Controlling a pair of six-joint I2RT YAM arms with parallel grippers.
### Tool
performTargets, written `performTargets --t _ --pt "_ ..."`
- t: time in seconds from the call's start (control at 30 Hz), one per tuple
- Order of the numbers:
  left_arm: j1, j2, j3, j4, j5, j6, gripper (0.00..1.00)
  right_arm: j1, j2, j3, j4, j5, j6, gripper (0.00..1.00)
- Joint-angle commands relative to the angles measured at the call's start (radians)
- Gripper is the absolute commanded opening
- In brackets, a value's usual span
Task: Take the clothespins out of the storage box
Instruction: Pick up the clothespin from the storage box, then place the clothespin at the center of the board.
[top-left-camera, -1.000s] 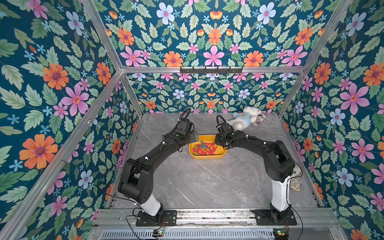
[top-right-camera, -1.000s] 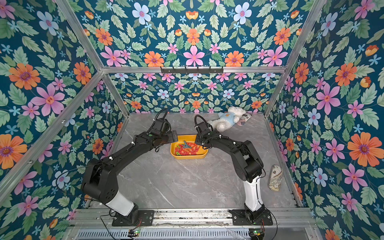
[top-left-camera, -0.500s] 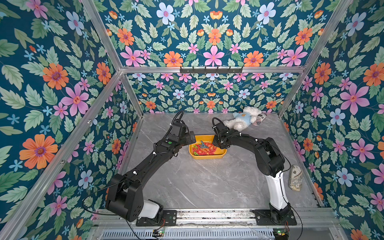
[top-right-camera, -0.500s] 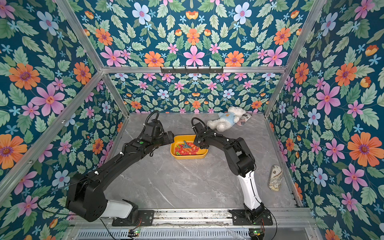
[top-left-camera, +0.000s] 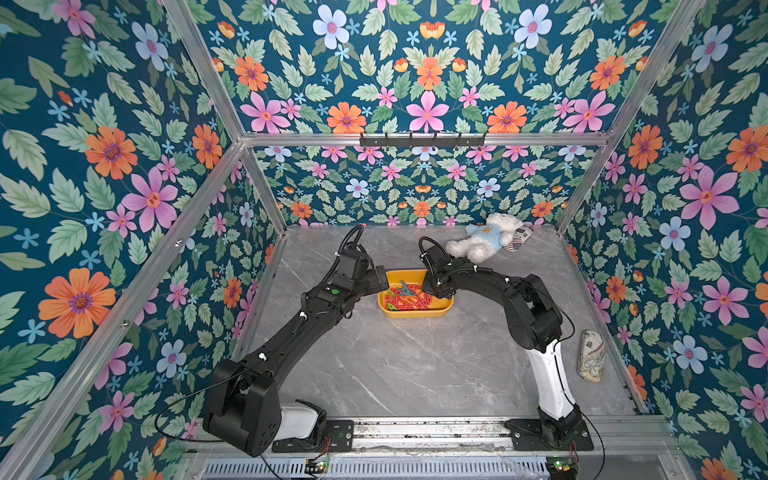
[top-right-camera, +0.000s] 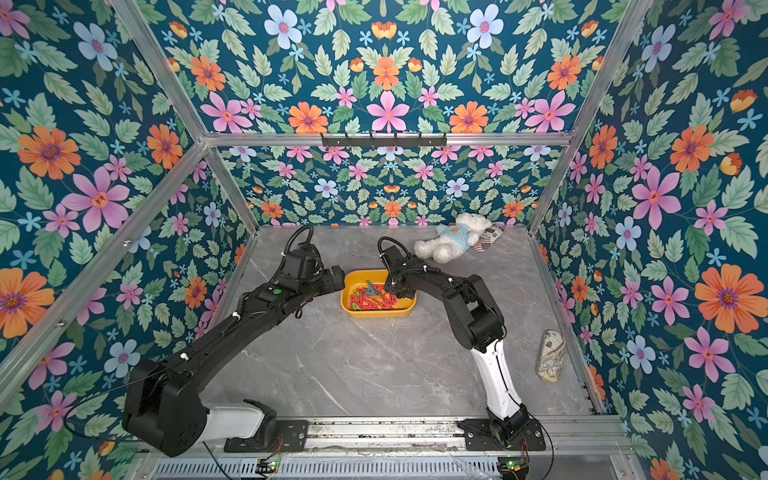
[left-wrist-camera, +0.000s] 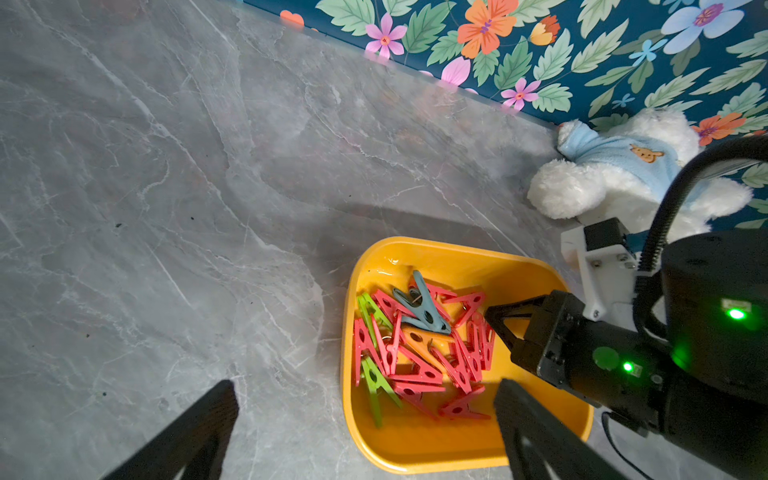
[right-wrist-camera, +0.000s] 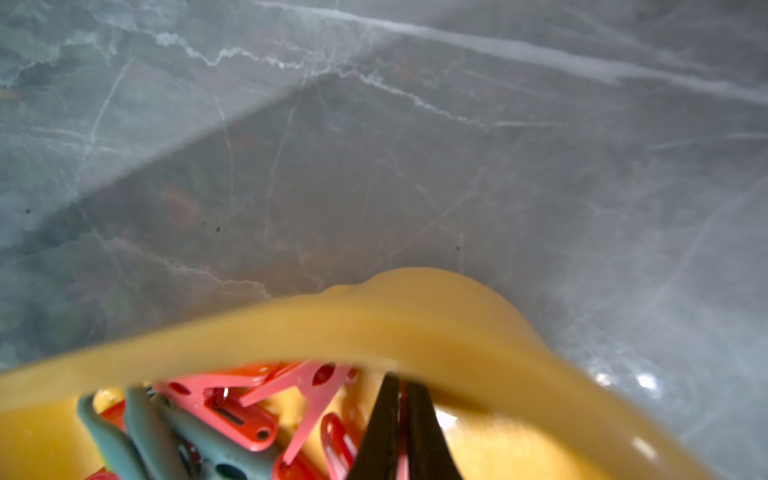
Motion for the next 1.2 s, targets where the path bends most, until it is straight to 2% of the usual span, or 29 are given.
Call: performTargets --t 0.0,0.07,0.33,0.57,1.0,1.17 --pt "0.002 -0.014 -0.009 0.014 -0.009 -0.017 1.0 0.001 -0.006 0.017 -0.067 0.036 0.015 0.03" --pt "0.002 -0.023 -0.017 0.014 -0.009 -0.027 1.0 0.001 -0.01 0.03 -0.079 0.045 0.006 0.0" --pt "0.002 -0.029 -0.034 0.024 0.042 -0.061 1.0 0.003 -0.082 0.049 -0.106 0.064 -0.016 0.0" --pt "0.002 -0.037 -0.046 0.025 0.063 -0.063 1.0 0.02 -0.199 -0.039 -0.1 0.067 0.001 0.0" --pt "0.002 -0.052 -0.064 0.021 0.081 -0.072 1.0 0.124 -0.426 -0.345 -0.07 0.089 0.098 0.01" --pt "0.002 -0.061 -0.062 0.002 0.076 -0.071 1.0 0.139 -0.498 -0.498 0.006 0.074 0.142 0.01"
